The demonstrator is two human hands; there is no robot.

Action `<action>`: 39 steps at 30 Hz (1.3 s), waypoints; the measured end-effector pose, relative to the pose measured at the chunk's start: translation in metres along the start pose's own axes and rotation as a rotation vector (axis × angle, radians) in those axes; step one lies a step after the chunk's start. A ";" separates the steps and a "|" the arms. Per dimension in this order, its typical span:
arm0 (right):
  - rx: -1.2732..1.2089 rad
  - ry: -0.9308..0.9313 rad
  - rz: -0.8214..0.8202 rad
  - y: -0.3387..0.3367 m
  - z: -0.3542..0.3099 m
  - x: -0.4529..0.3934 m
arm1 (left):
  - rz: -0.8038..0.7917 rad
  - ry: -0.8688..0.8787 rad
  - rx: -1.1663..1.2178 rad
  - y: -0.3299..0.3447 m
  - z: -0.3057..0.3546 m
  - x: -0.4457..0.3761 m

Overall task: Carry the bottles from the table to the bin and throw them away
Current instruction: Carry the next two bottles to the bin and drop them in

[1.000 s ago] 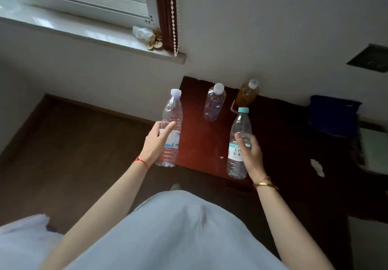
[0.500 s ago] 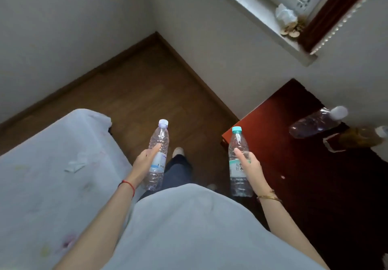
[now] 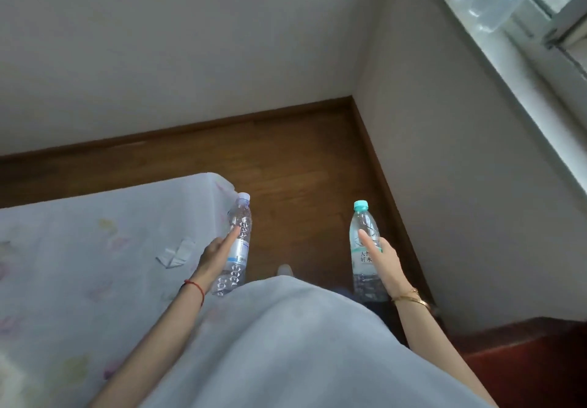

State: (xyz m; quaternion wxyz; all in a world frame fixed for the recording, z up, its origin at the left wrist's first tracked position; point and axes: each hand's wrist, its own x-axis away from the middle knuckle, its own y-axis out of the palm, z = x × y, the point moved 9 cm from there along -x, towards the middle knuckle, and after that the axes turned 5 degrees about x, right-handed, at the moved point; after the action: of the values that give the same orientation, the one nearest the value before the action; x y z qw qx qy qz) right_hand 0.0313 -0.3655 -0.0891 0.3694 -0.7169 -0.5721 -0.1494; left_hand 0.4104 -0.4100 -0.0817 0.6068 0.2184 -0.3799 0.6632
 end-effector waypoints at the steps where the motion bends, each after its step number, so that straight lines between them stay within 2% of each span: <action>1: 0.001 -0.019 -0.005 0.007 -0.025 -0.014 | 0.011 0.006 -0.019 -0.011 0.012 -0.012; 4: 0.000 -0.062 -0.034 0.030 -0.085 -0.048 | 0.056 -0.009 -0.035 -0.038 0.044 -0.039; 11: 0.097 -0.064 -0.141 0.069 -0.186 -0.160 | 0.132 -0.098 0.145 -0.052 0.111 -0.116; 16: 0.175 -0.157 -0.235 0.107 -0.316 -0.267 | 0.238 -0.100 0.239 -0.069 0.190 -0.185; 20: 0.288 -0.242 -0.362 0.156 -0.425 -0.325 | 0.359 -0.069 0.323 -0.107 0.251 -0.220; 24: 0.430 -0.241 -0.514 0.221 -0.494 -0.354 | 0.475 -0.111 0.433 -0.148 0.262 -0.248; 28: 0.560 -0.228 -0.604 0.290 -0.538 -0.386 | 0.540 -0.233 0.658 -0.174 0.247 -0.272; 32: 0.622 -0.239 -0.667 0.372 -0.580 -0.413 | 0.662 -0.285 0.680 -0.218 0.241 -0.299; 39: 0.744 -0.395 -0.809 0.580 -0.685 -0.401 | 0.795 -0.333 0.898 -0.357 0.237 -0.327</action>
State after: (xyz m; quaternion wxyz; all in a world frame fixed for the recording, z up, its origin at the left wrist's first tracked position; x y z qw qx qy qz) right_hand 0.5935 -1.1725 -0.0853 0.3965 -0.2778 -0.8723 0.0688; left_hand 0.7710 -0.8099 -0.0961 0.0950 0.3948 -0.2057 0.8904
